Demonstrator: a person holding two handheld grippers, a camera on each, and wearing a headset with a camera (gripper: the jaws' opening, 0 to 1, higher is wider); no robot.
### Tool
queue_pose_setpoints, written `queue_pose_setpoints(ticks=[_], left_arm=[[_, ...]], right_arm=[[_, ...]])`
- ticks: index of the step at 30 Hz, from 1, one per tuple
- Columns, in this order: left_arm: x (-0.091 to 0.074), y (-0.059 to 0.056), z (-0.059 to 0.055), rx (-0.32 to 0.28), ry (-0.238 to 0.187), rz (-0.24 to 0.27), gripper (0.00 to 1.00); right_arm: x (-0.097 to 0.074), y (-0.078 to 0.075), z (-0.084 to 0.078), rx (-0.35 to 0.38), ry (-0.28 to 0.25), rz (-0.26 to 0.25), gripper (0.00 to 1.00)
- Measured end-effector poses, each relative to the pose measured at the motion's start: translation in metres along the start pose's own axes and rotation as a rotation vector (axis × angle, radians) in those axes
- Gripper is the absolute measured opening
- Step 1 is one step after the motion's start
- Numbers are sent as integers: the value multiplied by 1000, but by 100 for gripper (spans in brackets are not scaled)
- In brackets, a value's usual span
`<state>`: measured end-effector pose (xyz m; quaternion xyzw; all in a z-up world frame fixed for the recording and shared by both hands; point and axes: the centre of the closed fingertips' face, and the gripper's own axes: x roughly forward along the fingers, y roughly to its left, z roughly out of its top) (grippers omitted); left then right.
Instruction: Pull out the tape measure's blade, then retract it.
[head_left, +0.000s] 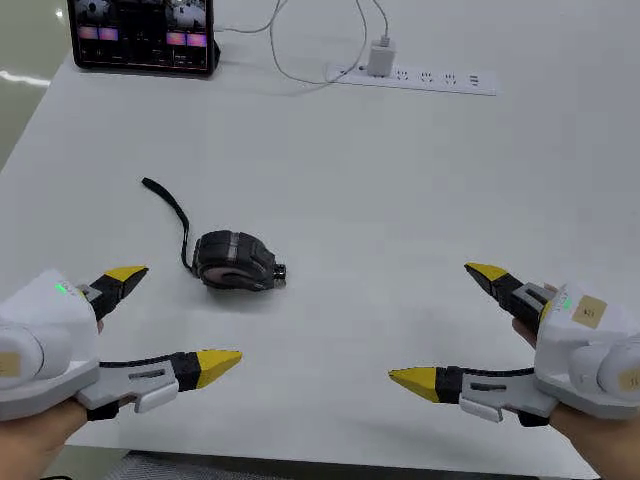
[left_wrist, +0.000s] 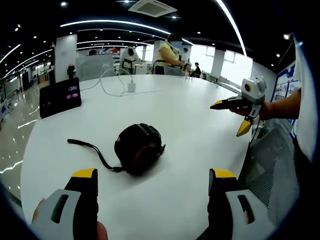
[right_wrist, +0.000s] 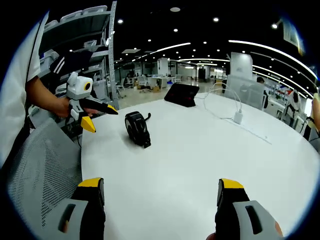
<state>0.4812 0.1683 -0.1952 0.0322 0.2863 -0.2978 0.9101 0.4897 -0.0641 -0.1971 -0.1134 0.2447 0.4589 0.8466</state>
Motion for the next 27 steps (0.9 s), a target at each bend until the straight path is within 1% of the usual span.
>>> queue_pose_setpoints(ticks=[6,17,27], left_arm=[[-1,-1,-2,0,4,0,89],[-3,-5,-6,7,12,-16,90],[-5,-10,-5,18,8,-30,91]], right_arm=[[-3,0,-6,4,14,-9,93],[-5,-2,-9,6,23,-6,93],[-8,-1,-11,15,29,-3,93]])
